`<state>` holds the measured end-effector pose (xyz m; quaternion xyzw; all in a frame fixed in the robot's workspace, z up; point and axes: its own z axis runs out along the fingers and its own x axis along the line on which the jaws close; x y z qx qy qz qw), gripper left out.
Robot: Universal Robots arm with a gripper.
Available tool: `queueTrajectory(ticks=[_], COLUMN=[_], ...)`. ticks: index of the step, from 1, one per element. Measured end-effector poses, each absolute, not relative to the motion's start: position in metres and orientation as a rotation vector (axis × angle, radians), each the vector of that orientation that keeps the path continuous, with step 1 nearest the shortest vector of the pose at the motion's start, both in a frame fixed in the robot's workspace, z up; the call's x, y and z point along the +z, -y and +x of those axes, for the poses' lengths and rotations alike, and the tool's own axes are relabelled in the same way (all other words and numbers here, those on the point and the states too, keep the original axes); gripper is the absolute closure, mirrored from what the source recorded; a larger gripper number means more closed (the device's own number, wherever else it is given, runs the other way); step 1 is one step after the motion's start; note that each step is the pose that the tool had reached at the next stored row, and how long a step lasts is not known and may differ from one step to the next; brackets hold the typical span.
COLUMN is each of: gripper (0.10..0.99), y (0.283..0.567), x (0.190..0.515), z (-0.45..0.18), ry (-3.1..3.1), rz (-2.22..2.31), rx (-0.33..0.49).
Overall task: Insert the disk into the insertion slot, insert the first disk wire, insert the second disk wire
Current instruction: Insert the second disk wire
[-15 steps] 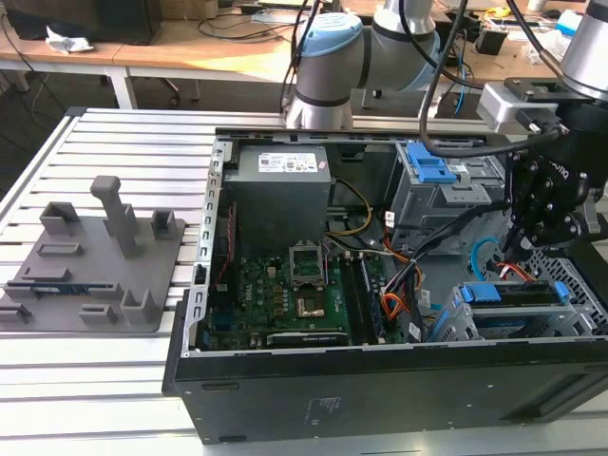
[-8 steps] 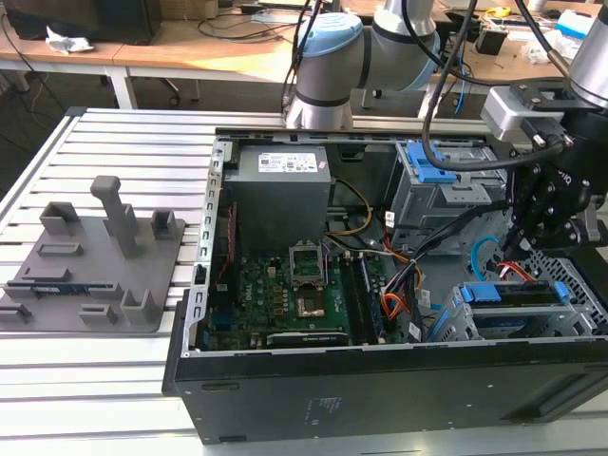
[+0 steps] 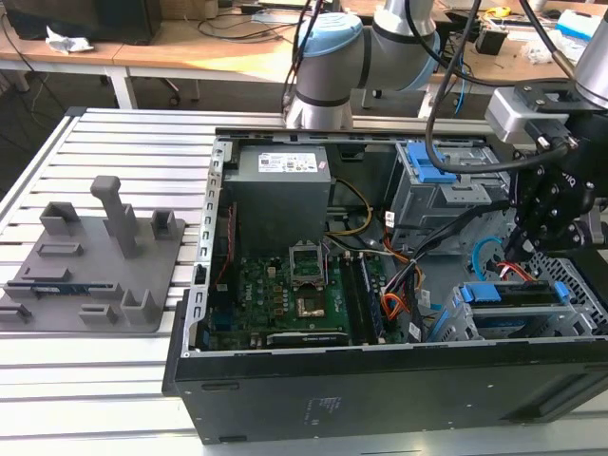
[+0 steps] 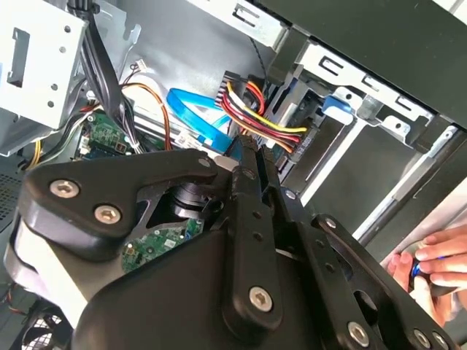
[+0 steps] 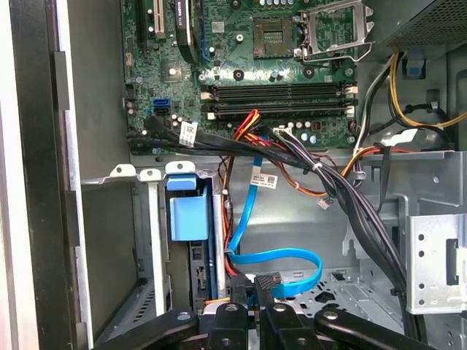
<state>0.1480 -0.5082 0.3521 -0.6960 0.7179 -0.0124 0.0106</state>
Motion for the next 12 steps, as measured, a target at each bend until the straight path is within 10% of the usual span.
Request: queueTrajectory(ticks=[12], gripper=[0.925], y=[0.5182], x=[0.3519], z=[0.1481], ry=[-2.235], rz=[-2.161], rx=[-0.021])
